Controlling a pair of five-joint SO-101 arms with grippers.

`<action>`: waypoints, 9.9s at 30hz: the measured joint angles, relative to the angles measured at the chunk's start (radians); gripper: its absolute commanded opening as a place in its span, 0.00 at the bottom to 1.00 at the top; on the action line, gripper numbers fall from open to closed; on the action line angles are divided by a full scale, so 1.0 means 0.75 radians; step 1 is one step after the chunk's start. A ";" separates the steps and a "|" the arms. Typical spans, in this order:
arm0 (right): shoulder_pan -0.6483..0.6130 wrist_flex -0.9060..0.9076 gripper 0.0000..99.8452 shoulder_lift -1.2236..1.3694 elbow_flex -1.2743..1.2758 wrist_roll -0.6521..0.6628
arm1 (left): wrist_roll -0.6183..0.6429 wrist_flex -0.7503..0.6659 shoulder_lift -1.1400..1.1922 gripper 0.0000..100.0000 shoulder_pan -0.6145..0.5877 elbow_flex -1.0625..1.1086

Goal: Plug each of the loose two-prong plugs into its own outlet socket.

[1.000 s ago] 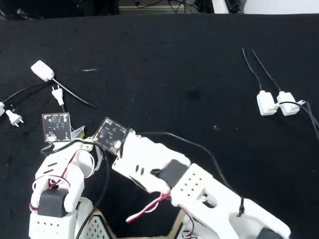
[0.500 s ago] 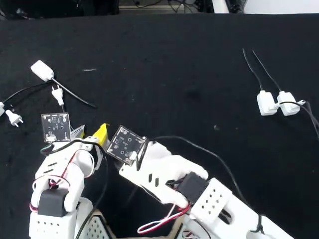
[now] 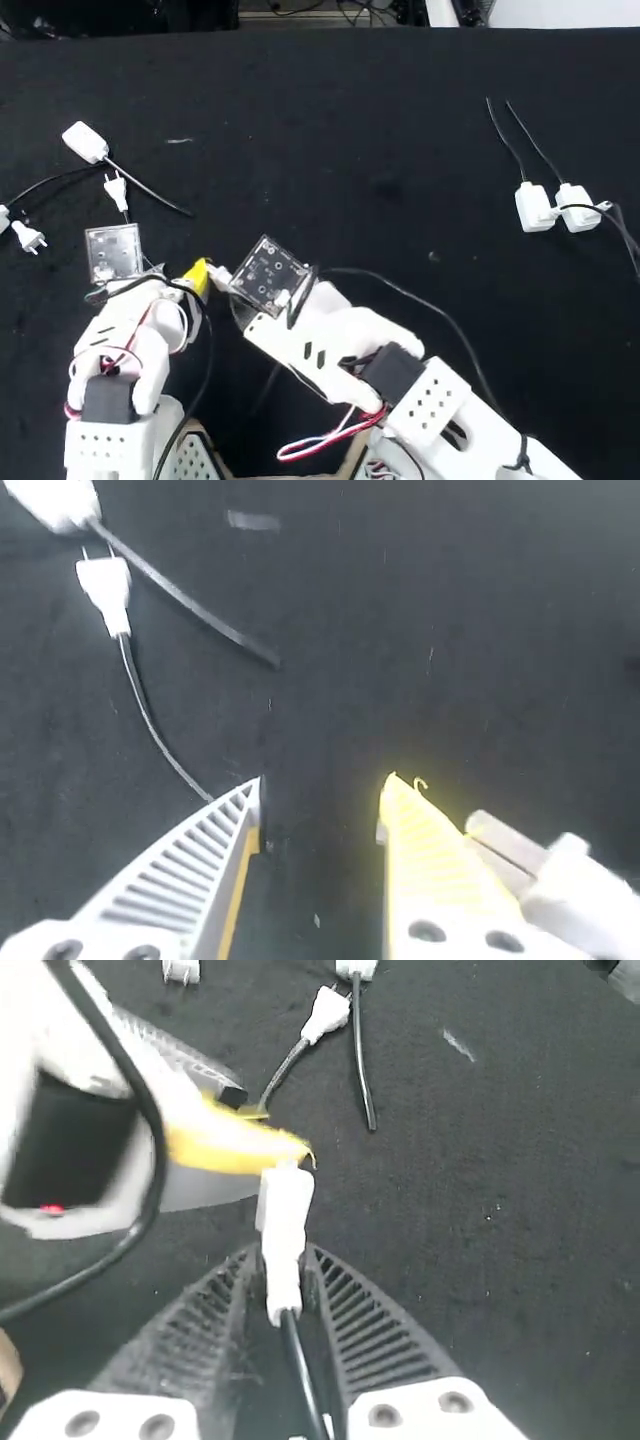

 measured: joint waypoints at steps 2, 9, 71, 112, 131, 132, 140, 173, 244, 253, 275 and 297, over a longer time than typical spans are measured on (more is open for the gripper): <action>-0.002 0.000 0.01 0.004 0.000 0.000 | -0.002 -0.023 -0.002 0.19 0.000 0.035; 0.004 0.000 0.01 0.243 -0.029 -0.002 | -0.039 -0.033 -0.006 0.19 0.010 0.057; -0.035 -0.076 0.04 0.319 -0.055 -0.117 | -0.065 -0.113 -0.006 0.19 -0.074 0.151; -0.106 0.299 0.14 1.461 -0.599 0.137 | 0.237 -0.113 -0.006 0.19 -0.669 0.078; -0.113 0.370 0.13 1.498 -0.755 0.225 | 0.237 -0.113 -0.006 0.19 -0.669 0.078; -0.110 0.370 0.12 1.498 -0.755 0.239 | 0.237 -0.113 -0.006 0.19 -0.669 0.078; -0.065 0.372 0.01 1.498 -0.755 0.274 | 0.237 -0.113 -0.006 0.19 -0.669 0.078; 0.010 0.421 0.01 1.450 -0.673 0.329 | 0.237 -0.113 -0.006 0.19 -0.669 0.078; 0.016 0.356 0.01 1.673 -0.872 0.378 | 0.237 -0.113 -0.006 0.19 -0.669 0.078; 0.012 0.352 0.01 1.512 -0.839 0.315 | 0.237 -0.113 -0.006 0.19 -0.669 0.078; 0.041 0.503 0.17 1.604 -0.933 0.250 | 0.237 -0.113 -0.006 0.19 -0.657 0.078; 0.063 0.254 0.17 1.659 -0.964 0.250 | 0.237 -0.113 -0.006 0.19 -0.657 0.078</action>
